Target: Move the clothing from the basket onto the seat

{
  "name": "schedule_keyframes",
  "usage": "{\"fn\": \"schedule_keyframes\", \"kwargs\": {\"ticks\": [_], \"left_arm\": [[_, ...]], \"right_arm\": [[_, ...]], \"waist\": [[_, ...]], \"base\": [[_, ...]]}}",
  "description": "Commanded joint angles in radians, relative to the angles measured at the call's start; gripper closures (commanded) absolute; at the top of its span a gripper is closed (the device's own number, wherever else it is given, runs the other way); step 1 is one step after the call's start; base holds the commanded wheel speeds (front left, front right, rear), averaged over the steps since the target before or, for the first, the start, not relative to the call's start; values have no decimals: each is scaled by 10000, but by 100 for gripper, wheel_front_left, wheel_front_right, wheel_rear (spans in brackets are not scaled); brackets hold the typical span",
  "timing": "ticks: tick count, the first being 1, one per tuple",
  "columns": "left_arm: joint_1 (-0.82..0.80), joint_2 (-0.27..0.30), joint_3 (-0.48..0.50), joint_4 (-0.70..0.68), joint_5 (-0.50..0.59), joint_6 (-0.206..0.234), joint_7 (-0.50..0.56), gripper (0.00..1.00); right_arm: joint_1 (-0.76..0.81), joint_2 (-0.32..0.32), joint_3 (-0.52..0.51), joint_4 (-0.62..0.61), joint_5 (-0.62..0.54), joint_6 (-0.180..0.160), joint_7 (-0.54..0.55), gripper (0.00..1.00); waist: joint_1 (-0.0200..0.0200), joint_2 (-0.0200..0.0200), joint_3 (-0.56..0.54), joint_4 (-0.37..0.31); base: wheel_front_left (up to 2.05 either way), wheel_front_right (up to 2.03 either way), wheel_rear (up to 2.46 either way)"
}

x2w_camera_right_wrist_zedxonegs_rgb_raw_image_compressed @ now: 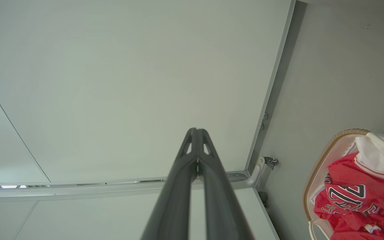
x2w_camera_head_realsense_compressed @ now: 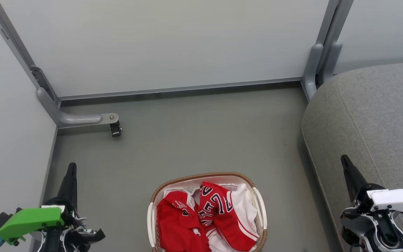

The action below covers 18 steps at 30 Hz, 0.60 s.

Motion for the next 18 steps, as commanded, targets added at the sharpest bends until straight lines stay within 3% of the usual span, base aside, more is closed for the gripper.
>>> {"fn": "schedule_keyframes", "kwargs": {"ticks": [1, 18], "left_arm": [[-121, 74, 17, -15, -27, -36, 37, 100], [-121, 73, 17, -15, -27, -36, 37, 100]], "right_arm": [[122, -63, -11, -25, 43, 0, 20, 100], [122, -63, -11, -25, 43, 0, 20, 100]], "waist": [[0, 0, 0, 0], [0, 0, 0, 0]], "base": [[0, 0, 0], [0, 0, 0]]}}
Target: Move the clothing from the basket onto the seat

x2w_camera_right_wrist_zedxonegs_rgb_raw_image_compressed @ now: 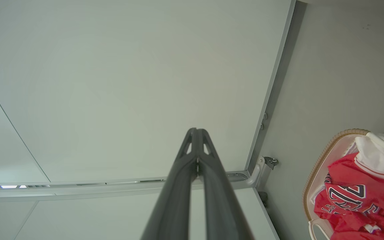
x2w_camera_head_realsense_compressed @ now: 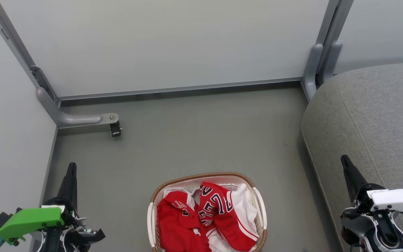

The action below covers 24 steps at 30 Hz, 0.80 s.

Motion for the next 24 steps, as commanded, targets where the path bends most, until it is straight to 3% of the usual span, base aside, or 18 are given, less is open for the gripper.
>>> {"fn": "schedule_keyframes", "kwargs": {"ticks": [1, 13, 14, 24], "left_arm": [[-121, 71, 17, -15, -27, -36, 37, 100], [-121, 71, 17, -15, -27, -36, 37, 100], [0, 0, 0, 0, 0, 0, 0, 0], [115, 41, -144, 395, 312, 4, -313, 0]], "right_arm": [[122, -63, -11, -25, 43, 0, 20, 100], [122, -63, -11, -25, 43, 0, 20, 100], [0, 0, 0, 0, 0, 0, 0, 0], [23, -83, 302, 173, -309, -2, -306, 0]], "waist": [[0, 0, 0, 0], [0, 0, 0, 0], [0, 0, 0, 0], [0, 0, 23, 2]], "base": [[0, 0, 0], [0, 0, 0], [0, 0, 0], [0, 0, 0]]}}
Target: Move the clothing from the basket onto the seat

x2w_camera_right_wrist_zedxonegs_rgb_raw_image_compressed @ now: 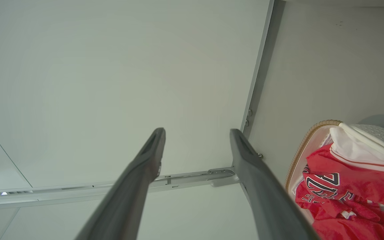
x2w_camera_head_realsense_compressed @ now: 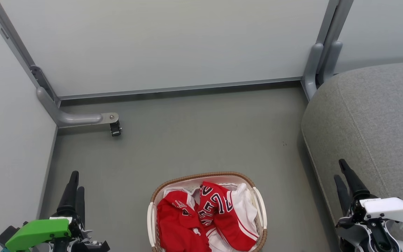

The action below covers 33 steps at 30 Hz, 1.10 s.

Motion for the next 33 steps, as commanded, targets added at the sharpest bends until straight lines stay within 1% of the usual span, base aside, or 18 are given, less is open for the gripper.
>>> {"fn": "schedule_keyframes", "kwargs": {"ticks": [1, 7, 15, 26, 33], "left_arm": [[-253, 145, -52, -112, 268, -8, -125, 0], [-383, 296, -152, -2, 1258, -10, -418, 0], [-452, 408, -205, 79, 2953, -13, -768, 0], [-532, 597, -416, 94, 5505, -17, -1208, 0], [-449, 638, -537, 188, 6798, -19, -1458, 0]], "right_arm": [[-244, -174, 123, -222, -198, 2, -142, 0], [-389, -375, 407, -204, -903, 2, -440, 0], [-573, -551, 901, -63, -2160, 3, -796, 0], [-858, -740, 1368, 134, -4209, 3, -1235, 0], [-945, -725, 1547, 489, -5495, 4, -1485, 0]], "waist": [[0, 0, 7, 1], [0, 0, 24, 7], [0, 0, 50, 7], [0, 0, 108, -1], [0, 0, 90, -12]], "base": [[0, 0, 0], [0, 0, 0], [0, 0, 0], [0, 0, 0], [0, 0, 0]]}}
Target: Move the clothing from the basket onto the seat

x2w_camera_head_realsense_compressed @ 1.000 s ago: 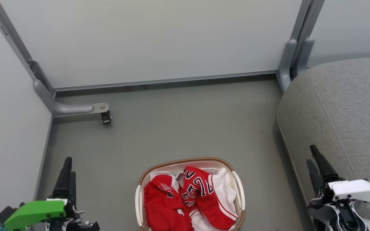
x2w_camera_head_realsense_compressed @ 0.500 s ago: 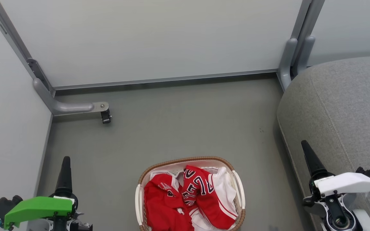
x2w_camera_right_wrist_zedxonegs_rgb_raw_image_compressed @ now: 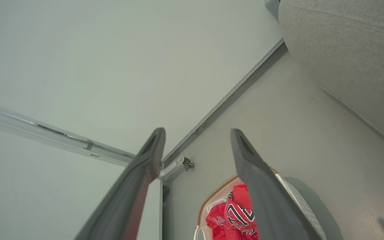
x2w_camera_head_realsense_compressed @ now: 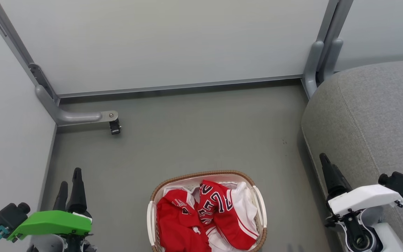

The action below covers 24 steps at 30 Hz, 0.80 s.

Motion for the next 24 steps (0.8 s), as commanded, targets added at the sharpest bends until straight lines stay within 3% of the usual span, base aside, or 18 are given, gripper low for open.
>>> {"fn": "schedule_keyframes", "kwargs": {"ticks": [1, 24], "left_arm": [[-200, 155, -42, -76, 460, -19, -120, 0], [106, 246, -453, 165, 3686, 43, -830, 0]], "right_arm": [[-291, -79, 74, -3, -437, 4, -133, 0], [-225, -114, 437, 687, -3803, 4, -847, 0]], "waist": [[0, 0, -6, -3], [0, 0, -9, 29]], "base": [[0, 0, 0], [0, 0, 0]]}}
